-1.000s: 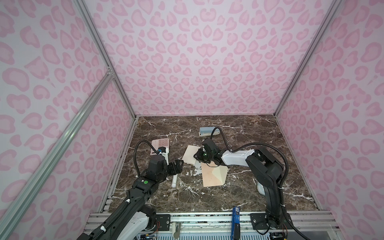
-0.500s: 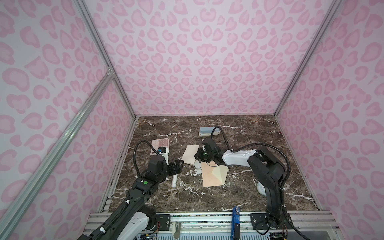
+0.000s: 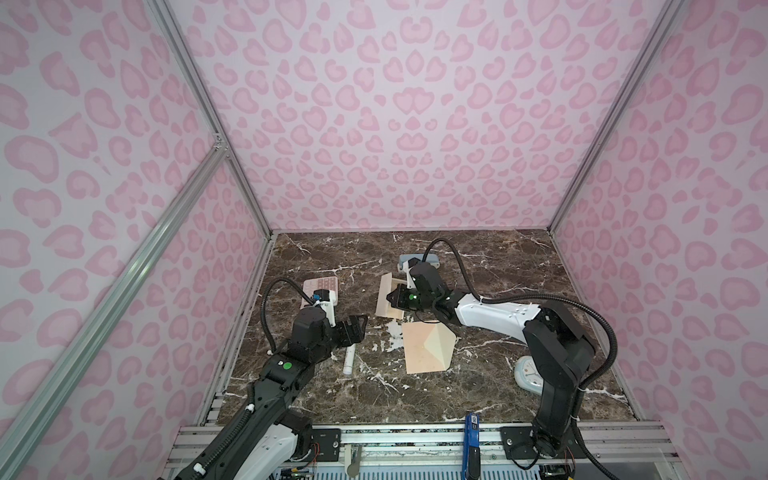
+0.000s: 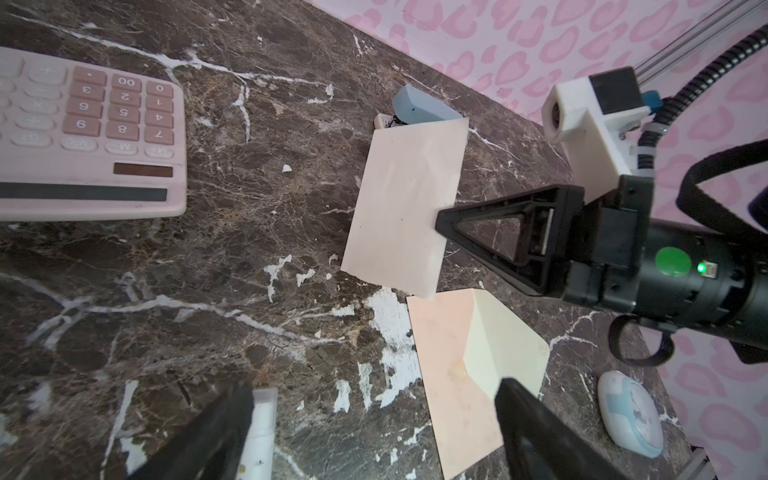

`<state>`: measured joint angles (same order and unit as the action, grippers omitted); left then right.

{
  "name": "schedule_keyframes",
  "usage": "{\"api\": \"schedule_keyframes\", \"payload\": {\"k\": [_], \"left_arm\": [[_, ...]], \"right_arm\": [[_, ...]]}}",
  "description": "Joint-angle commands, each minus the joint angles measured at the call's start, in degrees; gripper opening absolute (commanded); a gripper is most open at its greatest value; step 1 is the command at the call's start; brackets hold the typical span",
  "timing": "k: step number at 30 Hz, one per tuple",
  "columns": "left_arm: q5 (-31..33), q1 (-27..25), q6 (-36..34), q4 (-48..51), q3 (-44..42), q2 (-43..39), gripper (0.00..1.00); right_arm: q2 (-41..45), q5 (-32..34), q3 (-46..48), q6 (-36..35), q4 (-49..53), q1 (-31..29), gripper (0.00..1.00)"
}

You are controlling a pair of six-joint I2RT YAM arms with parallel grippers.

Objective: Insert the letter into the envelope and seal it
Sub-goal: 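Lift the folded letter upright with the right gripper while the left gripper approaches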

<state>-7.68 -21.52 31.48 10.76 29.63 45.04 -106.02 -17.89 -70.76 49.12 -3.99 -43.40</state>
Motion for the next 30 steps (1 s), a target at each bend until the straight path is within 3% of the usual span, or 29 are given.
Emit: {"api": "schedule_keyframes", "payload": {"k": [1,10,19,30], "left_arm": [[-1.62,0.59,0.15,-0.23,1.66,-0.42,0.94],[-15.69,5.86,1.41,-7.05,2.29,2.39,0.94],[-26.57,6.27,7.13,-28.23,0.20,7.99,0.93],[-34.67,6.27,18.24,-55.39,-1.46,20.61,0.89]], "right_arm": [[2.13,-0.98,-0.43,-4.06,3.45,0.01,0.00],[12.25,-3.61,-0.28,-10.38,11.20,0.48,0.00],[21.28,-7.80,2.98,-11.14,14.59,1.72,0.00],[26.64,-12.74,4.77,-8.50,14.02,2.53,0.00]]}}
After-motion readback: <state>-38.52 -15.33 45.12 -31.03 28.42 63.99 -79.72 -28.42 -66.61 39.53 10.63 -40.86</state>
